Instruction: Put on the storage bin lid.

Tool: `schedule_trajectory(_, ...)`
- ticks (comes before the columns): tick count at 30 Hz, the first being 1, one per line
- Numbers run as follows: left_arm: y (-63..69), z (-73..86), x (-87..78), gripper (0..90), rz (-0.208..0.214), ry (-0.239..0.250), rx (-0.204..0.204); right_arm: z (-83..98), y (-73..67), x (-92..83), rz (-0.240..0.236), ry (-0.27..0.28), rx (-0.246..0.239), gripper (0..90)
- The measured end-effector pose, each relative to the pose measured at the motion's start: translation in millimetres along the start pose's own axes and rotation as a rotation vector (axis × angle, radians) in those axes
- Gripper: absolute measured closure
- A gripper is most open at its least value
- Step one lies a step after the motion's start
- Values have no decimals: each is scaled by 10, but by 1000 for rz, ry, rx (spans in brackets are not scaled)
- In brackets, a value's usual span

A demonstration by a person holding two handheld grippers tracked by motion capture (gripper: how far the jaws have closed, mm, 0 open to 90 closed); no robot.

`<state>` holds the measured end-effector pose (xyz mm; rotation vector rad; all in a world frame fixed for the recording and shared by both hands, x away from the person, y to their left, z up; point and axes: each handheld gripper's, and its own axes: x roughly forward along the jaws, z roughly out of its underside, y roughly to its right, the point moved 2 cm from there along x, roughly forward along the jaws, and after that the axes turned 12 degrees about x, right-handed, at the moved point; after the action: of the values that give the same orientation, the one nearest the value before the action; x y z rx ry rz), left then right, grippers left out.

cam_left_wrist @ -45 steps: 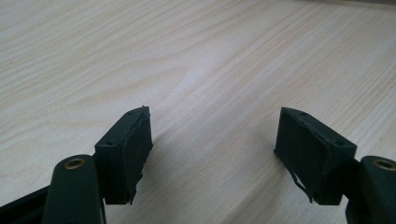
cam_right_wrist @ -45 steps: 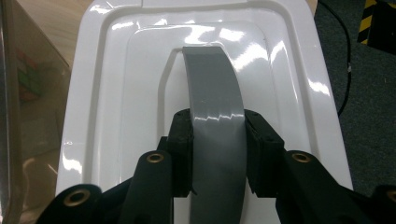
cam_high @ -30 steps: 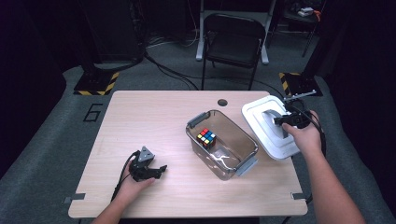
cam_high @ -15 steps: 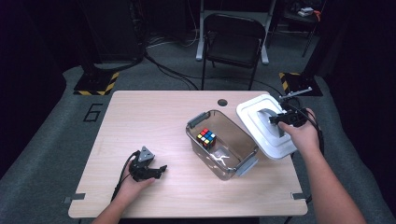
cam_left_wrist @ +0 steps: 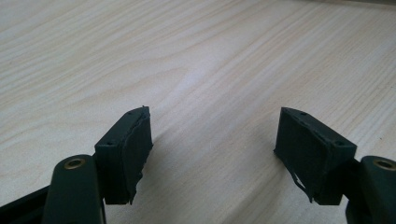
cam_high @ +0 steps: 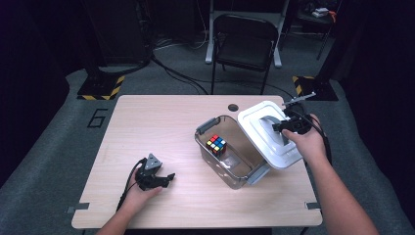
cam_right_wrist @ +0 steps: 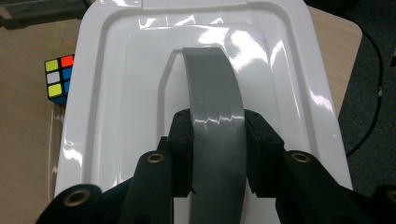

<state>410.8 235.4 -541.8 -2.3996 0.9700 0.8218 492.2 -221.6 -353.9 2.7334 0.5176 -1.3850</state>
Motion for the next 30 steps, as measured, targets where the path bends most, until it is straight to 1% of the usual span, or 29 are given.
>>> schedule_trajectory(3, 1, 0, 0, 270, 0, 0, -1, -1, -57, 23, -8, -9, 8, 670)
schedule_trajectory(6, 2, 0, 1, 270, -2, 1, -2, -9, -102, 48, -22, -11, -9, 670)
schedule_trajectory(10, 1, 0, 0, 270, -1, -1, 0, -11, -184, 60, -39, -18, -11, 670)
schedule_trajectory(12, 3, 0, 3, 270, -4, 3, -3, -13, -227, 70, -49, -10, -15, 670)
schedule_trajectory(15, -3, 0, 1, 270, -3, 1, 4, -16, -300, 83, -64, -6, -20, 670)
schedule_trajectory(16, 0, 0, -1, 270, 0, -1, 1, -16, -317, 82, -70, -15, -31, 670)
schedule_trajectory(17, 2, 0, 1, 270, -1, 1, -2, -17, -345, 88, -75, -16, -29, 670)
schedule_trajectory(18, -6, 0, -2, 270, -2, -2, 8, -17, -365, 91, -79, -16, -29, 670)
schedule_trajectory(19, 3, 0, 2, 270, 0, 2, -4, -17, -399, 100, -82, -11, -30, 670)
schedule_trajectory(20, 1, 0, 0, 269, 0, 0, -1, -17, -417, 102, -86, -17, -42, 670)
schedule_trajectory(21, -2, 0, 1, 270, -4, 1, 4, -17, -440, 106, -91, -15, -42, 670)
schedule_trajectory(26, 3, 0, 3, 270, -4, 3, -3, -10, -560, 129, -114, -11, -49, 670)
schedule_trajectory(30, -3, 0, 0, 270, -4, 0, 4, -6, -640, 151, -128, -13, -56, 670)
